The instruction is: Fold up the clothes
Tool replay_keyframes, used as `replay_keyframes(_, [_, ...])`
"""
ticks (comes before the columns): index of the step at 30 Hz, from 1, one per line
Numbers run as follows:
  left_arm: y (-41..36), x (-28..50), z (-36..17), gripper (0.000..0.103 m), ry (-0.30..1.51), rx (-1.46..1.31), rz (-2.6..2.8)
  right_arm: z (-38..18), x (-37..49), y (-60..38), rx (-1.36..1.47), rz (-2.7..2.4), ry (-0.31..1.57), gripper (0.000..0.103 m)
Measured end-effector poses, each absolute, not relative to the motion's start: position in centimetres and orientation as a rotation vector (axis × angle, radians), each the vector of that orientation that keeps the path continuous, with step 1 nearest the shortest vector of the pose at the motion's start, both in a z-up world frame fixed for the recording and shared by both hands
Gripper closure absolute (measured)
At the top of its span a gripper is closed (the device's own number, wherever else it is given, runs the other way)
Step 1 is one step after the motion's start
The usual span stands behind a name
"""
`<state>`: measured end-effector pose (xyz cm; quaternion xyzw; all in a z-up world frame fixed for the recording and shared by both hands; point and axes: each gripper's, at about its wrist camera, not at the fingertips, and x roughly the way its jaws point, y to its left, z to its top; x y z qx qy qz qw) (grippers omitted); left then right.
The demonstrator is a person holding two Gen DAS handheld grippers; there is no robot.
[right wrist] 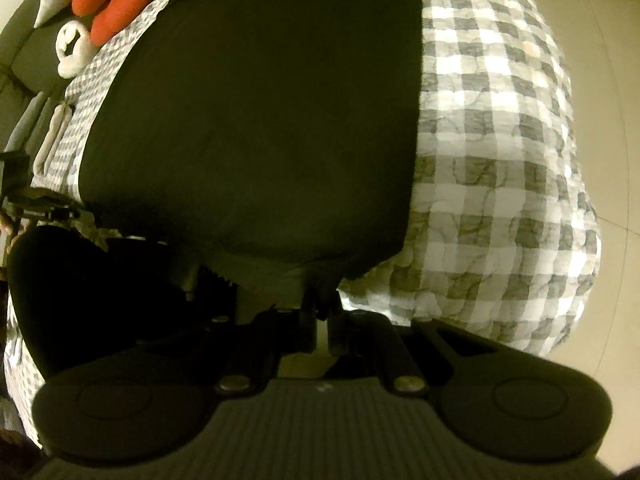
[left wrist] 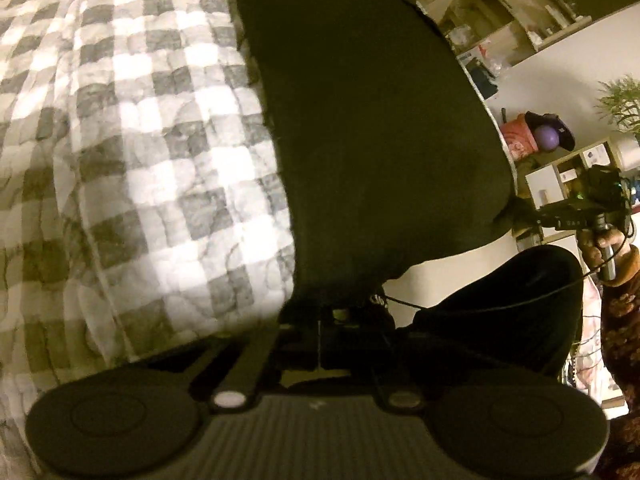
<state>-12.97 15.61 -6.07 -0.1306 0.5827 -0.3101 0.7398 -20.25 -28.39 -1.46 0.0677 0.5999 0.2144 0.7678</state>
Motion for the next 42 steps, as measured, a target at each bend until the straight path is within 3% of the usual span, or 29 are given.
replay_keyframes(4, [16.6, -13.7, -5.4, 0.103, 1.259, -0.278, -0.674, -1.3, -20.6, -28.8, 0.145, 0.465, 1.299, 0.098])
replay_keyframes(6, [17.3, -13.7, -5.4, 0.093, 1.273, -0.268, -0.655, -1.3, -20.7, -28.9, 0.144, 0.466, 1.302, 0.098])
replay_keyframes(8, [18.1, -13.6, -5.6, 0.073, 1.29, -0.271, -0.635, -1.3, -20.7, -29.0, 0.146, 0.467, 1.304, 0.098])
replay_keyframes(11, [18.2, -13.4, -6.2, 0.062, 1.295, -0.298, -0.658, -1.5, -20.6, -29.0, 0.159, 0.473, 1.302, 0.098])
replay_keyframes(15, [17.7, -12.8, -6.9, 0.055, 1.318, -0.324, -0.668, -1.5, -20.5, -28.8, 0.156, 0.479, 1.306, 0.098])
replay_keyframes(18, [17.5, -12.6, -7.3, 0.057, 1.326, -0.347, -0.646, -1.5, -20.6, -28.8, 0.156, 0.479, 1.305, 0.098])
replay_keyframes(19, [17.4, -12.6, -7.4, 0.062, 1.325, -0.351, -0.635, -1.5, -20.6, -28.8, 0.158, 0.477, 1.304, 0.098])
replay_keyframes(21, [17.6, -12.7, -7.3, 0.083, 1.309, -0.379, -0.63, -1.5, -20.6, -28.9, 0.164, 0.473, 1.302, 0.098])
replay_keyframes(22, [17.8, -12.8, -7.3, 0.102, 1.296, -0.397, -0.632, -1.5, -20.6, -28.9, 0.167, 0.47, 1.299, 0.098])
replay_keyframes(33, [19.4, -15.2, -2.9, 0.102, 1.058, -0.495, -0.79, 0.2, -21.7, -30.7, 0.228, 0.499, 1.201, 0.098])
replay_keyframes(42, [22.4, -16.1, -0.8, 0.102, 0.787, -0.753, -0.819, 2.6, -21.0, -33.1, 0.385, 0.493, 1.027, 0.098])
